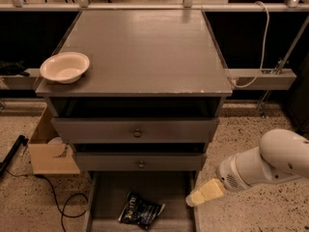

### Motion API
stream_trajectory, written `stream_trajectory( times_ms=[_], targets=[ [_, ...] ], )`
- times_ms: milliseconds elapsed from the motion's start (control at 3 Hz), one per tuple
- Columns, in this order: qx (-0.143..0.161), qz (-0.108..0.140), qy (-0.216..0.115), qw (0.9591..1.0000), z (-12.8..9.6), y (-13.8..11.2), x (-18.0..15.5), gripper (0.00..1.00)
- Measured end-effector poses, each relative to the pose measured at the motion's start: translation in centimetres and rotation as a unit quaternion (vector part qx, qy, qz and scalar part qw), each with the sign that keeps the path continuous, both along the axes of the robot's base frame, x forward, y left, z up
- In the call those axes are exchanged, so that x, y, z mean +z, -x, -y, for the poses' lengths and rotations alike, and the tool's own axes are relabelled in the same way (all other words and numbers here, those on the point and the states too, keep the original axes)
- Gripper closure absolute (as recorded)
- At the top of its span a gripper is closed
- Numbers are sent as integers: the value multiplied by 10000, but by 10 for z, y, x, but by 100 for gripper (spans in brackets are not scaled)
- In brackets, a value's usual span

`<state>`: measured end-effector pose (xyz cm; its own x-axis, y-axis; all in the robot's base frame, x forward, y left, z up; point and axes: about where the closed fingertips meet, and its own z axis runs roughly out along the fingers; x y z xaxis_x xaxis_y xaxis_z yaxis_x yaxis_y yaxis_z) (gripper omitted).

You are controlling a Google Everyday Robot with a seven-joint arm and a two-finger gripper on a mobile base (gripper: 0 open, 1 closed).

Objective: Pick blue chip bag from bottom drawer and place on counter

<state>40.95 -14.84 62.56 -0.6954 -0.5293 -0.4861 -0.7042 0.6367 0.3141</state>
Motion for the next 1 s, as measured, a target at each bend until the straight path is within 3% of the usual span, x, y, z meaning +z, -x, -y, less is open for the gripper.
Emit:
stream_trajectory(
  times_ms=[667,1000],
  targets=[
    [-172,-136,-318,9993,-25,13,-67,0],
    [-104,-107,-404,9991,-81,-11,-123,0]
  ],
)
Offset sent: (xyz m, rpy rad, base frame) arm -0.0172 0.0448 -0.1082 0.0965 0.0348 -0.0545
